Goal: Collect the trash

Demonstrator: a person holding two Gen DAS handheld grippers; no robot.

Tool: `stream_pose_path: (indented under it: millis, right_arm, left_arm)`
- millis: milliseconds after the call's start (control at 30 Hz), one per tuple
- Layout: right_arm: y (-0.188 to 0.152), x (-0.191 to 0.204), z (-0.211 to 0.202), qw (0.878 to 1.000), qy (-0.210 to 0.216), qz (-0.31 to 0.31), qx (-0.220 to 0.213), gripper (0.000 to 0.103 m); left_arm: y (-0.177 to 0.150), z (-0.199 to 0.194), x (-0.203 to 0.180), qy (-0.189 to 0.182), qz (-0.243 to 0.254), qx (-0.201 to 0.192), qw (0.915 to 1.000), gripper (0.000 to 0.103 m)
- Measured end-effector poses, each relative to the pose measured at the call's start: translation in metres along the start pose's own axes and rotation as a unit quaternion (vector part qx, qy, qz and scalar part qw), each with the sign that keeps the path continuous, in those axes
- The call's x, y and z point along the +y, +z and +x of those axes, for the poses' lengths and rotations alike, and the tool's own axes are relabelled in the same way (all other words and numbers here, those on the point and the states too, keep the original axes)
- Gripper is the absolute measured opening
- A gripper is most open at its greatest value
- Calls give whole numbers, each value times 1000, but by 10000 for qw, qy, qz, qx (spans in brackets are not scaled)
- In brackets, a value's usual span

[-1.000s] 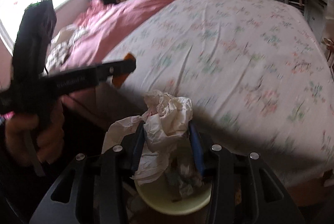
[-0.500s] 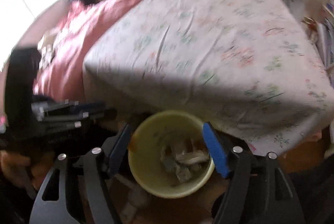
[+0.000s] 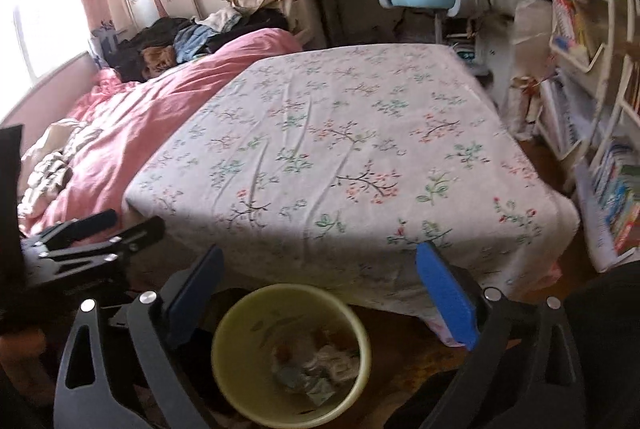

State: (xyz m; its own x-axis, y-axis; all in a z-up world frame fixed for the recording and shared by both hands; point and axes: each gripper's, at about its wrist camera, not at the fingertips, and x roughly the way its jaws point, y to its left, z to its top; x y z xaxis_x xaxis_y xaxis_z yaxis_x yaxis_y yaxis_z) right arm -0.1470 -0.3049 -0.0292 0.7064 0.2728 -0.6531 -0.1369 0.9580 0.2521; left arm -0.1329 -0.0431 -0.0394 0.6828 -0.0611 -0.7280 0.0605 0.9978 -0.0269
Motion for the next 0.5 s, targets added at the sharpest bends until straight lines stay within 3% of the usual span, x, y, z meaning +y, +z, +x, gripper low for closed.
stream_pose_path:
  millis: [300, 500]
  right_arm:
    - [-3, 7, -5, 9992, -128, -303, -245, 94]
    - [-3, 12, -5, 9975, -457, -409, -359, 95]
  left_arm:
    - [4, -6, -1, -10, -103, -226, 9997, 91]
    - [5, -7, -1, 6, -129, -289, 9995, 92]
